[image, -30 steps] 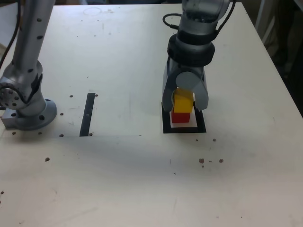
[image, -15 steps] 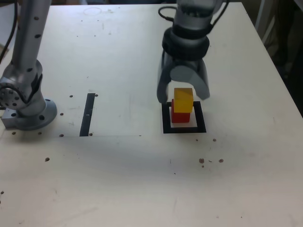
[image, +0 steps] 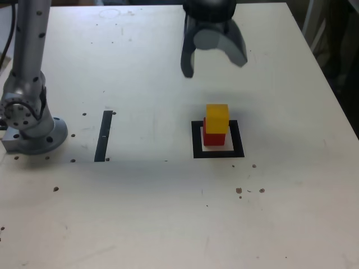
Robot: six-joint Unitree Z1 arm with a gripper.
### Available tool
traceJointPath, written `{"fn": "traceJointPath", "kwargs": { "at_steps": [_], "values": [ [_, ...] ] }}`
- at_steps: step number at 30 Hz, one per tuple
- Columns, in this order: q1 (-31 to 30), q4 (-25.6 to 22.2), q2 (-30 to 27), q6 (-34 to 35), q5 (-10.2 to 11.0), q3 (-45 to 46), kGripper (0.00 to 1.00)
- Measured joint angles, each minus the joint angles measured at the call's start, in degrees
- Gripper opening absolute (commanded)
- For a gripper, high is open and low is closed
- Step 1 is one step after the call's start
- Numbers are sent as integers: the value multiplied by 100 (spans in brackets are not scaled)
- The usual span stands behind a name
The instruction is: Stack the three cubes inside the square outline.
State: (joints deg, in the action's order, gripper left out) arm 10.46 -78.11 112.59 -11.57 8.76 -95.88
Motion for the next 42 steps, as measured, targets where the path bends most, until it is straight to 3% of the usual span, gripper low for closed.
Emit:
{"fn": "traceJointPath", "kwargs": {
  "at_steps": [9, 21, 34, 42],
  "values": [
    [1156, -352, 105, -960, 162, -1084, 100],
    [2355, -794, 1156, -1830, 128, -2688, 100],
    [2962, -1232, 2772, -2107, -286, -4707, 100],
    [3213, -1363, 3442, -2188, -312, -5603, 100]
  ]
}}
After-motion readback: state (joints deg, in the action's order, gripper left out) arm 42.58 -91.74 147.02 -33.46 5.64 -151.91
